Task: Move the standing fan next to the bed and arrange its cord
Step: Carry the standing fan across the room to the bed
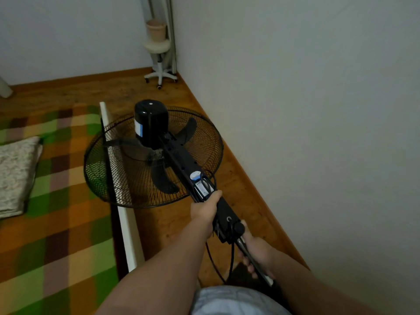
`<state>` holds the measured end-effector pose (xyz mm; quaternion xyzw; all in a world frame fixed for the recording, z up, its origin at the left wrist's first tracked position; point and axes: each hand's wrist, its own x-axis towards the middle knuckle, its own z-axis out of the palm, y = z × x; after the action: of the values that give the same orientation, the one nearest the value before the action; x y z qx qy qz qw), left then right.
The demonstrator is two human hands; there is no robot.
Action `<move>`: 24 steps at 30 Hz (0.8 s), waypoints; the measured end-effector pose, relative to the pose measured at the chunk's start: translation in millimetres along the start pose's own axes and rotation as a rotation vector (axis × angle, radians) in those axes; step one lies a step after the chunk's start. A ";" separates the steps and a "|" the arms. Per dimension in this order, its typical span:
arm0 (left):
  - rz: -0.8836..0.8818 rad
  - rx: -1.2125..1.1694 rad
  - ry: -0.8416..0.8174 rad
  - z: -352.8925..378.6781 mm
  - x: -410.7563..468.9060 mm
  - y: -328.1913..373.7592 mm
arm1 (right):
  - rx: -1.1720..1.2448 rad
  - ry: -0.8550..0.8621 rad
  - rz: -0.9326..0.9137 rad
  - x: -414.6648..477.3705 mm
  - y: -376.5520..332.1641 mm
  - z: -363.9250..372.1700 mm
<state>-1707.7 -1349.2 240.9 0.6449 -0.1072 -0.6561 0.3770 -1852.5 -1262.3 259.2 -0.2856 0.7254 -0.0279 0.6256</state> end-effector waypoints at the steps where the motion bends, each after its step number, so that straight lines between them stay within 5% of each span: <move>1: 0.001 -0.004 0.004 1.4 5.9 7.1 | -0.003 -0.003 -0.001 4.5 -8.6 -1.4; 24: -0.038 0.003 0.092 86.2 173.9 196.8 | -0.063 -0.077 -0.044 157.7 -235.9 -93.7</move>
<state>-1697.3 -1625.4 243.7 0.6769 -0.0785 -0.6325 0.3682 -1858.0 -1559.9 232.7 -0.3218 0.6947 -0.0079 0.6432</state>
